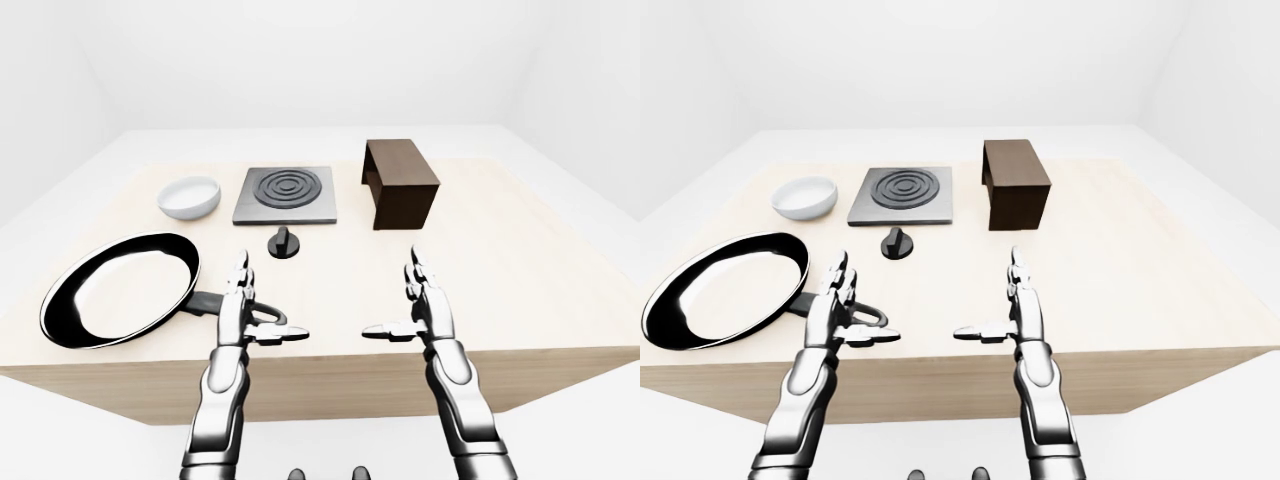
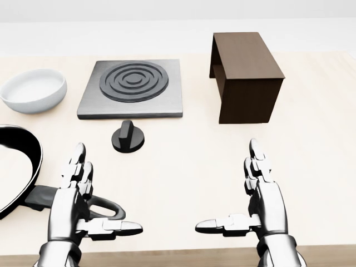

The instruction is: Turn on the stove.

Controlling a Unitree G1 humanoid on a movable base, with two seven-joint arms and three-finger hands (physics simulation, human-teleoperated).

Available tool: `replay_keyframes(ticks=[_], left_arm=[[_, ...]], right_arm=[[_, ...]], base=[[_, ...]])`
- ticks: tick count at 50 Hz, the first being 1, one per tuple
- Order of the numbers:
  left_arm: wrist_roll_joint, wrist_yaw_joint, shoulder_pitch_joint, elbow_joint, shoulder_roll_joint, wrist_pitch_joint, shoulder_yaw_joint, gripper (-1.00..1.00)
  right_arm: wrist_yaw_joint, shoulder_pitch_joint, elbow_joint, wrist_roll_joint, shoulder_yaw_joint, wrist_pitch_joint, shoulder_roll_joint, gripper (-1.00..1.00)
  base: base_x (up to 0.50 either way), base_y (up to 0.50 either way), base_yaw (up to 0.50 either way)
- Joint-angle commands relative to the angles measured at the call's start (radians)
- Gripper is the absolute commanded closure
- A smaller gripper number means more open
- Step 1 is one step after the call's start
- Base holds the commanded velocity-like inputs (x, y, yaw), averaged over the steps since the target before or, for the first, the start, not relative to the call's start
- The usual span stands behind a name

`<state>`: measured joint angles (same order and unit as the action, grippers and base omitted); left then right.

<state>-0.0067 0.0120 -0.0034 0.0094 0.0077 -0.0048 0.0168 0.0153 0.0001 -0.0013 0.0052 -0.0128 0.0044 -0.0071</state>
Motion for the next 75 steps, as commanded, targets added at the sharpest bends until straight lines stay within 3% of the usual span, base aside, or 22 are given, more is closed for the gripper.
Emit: replay_keyframes(ticks=[1, 5, 7, 9, 14, 18, 25, 28, 30, 33, 44, 64, 75], left_arm=[[-0.008, 0.015, -0.005, 0.017, 0.012, -0.011, 0.025, -1.00], [-0.012, 0.016, 0.003, -0.006, 0.011, 0.003, 0.023, -1.00], [-0.019, 0.020, 0.012, -0.047, 0.011, 0.028, 0.024, -1.00], [-0.017, 0.019, 0.011, -0.052, 0.012, 0.029, 0.025, -1.00], [-0.013, 0.019, 0.012, -0.038, 0.009, 0.017, 0.021, -1.00], [-0.013, 0.019, 0.011, -0.037, 0.010, 0.017, 0.023, -1.00], [-0.010, 0.019, 0.020, -0.050, 0.007, 0.019, 0.016, -1.00], [-0.004, 0.017, 0.016, -0.021, 0.007, -0.002, 0.016, -1.00], [-0.003, 0.017, 0.017, -0.022, 0.007, -0.003, 0.015, -1.00], [-0.002, 0.017, 0.023, -0.045, 0.007, 0.011, 0.013, -1.00], [-0.001, 0.017, 0.026, -0.045, 0.004, 0.007, 0.008, -1.00], [0.006, 0.013, 0.028, -0.032, 0.002, -0.004, 0.001, -1.00], [0.010, 0.011, 0.027, -0.010, 0.000, -0.024, -0.001, -1.00]], right_arm=[[0.027, -0.002, 0.008, 0.007, -0.020, 0.001, -0.011, -1.00], [0.032, 0.002, 0.014, 0.009, -0.014, -0.002, -0.008, -1.00], [0.034, 0.005, 0.014, 0.006, -0.009, -0.005, -0.006, -1.00], [0.033, 0.000, 0.020, 0.006, -0.013, -0.006, -0.008, -1.00], [0.012, 0.002, -0.043, 0.022, -0.040, 0.031, -0.013, -1.00], [-0.023, -0.009, -0.139, 0.087, -0.113, 0.083, -0.032, -1.00], [-0.094, -0.003, -0.329, 0.125, -0.215, 0.083, -0.065, -1.00], [-0.109, -0.001, -0.395, 0.124, -0.247, 0.083, -0.073, -1.00], [-0.101, -0.001, -0.424, 0.153, -0.266, 0.083, -0.072, -1.00], [-0.105, 0.002, -0.466, 0.147, -0.267, 0.083, -0.072, -1.00], [-0.078, 0.007, -0.454, 0.127, -0.242, 0.083, -0.063, -1.00], [-0.061, 0.015, -0.478, 0.127, -0.236, 0.083, -0.055, -1.00], [-0.058, 0.017, -0.464, 0.128, -0.237, 0.083, -0.054, -1.00]], base=[[0.00, 0.00, 0.00], [0.00, 0.00, 0.00], [0.00, 0.00, 0.00], [0.00, 0.00, 0.00], [0.00, 0.00, 0.00], [0.00, 0.00, 0.00], [0.00, 0.00, 0.00], [0.00, 0.00, 0.00], [0.00, 0.00, 0.00], [0.00, 0.00, 0.00], [0.03, 0.00, 0.00], [0.33, 0.00, 0.00], [0.34, 0.00, 0.00]])
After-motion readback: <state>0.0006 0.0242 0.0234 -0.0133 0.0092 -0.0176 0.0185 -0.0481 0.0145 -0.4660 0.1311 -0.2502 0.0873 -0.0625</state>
